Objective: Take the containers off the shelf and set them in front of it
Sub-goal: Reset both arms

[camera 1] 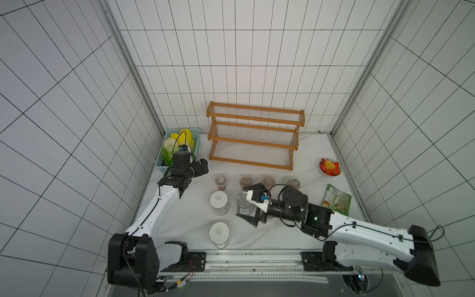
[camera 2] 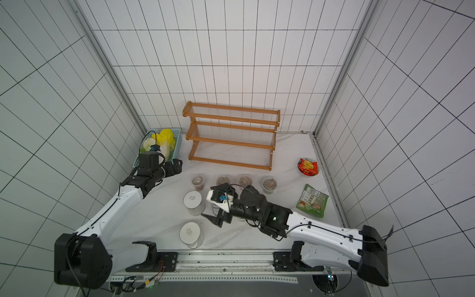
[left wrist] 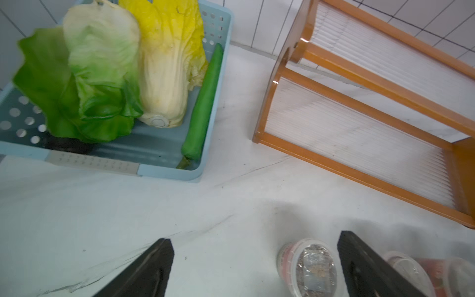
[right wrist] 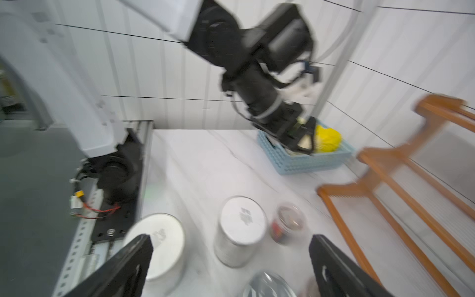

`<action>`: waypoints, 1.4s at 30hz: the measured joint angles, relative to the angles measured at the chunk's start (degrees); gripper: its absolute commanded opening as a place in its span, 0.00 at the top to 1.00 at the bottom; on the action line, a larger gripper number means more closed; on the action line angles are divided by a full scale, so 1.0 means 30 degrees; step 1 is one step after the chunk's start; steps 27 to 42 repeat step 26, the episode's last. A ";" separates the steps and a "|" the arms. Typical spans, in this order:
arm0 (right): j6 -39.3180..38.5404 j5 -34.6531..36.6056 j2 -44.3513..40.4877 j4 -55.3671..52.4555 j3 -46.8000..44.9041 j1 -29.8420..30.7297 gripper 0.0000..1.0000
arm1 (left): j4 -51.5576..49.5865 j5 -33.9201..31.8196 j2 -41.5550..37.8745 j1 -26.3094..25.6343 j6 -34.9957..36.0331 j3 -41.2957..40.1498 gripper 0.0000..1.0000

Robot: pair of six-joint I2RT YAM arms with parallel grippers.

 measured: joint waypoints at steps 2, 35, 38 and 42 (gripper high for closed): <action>0.0750 0.1800 -0.1851 -0.1719 -0.0430 -0.3388 0.01 | 0.1064 -0.1107 -0.0117 0.0160 -0.0015 -0.1013 0.02; 0.4852 0.2324 0.6798 0.6506 -0.6062 -2.3627 0.01 | 1.1927 -0.4116 0.2572 0.2200 0.2193 -0.6535 0.02; 0.4852 0.2324 0.6798 0.6506 -0.6062 -2.3627 0.01 | 1.1927 -0.4116 0.2572 0.2200 0.2193 -0.6535 0.02; 0.4852 0.2324 0.6798 0.6506 -0.6062 -2.3627 0.01 | 1.1927 -0.4116 0.2572 0.2200 0.2193 -0.6535 0.02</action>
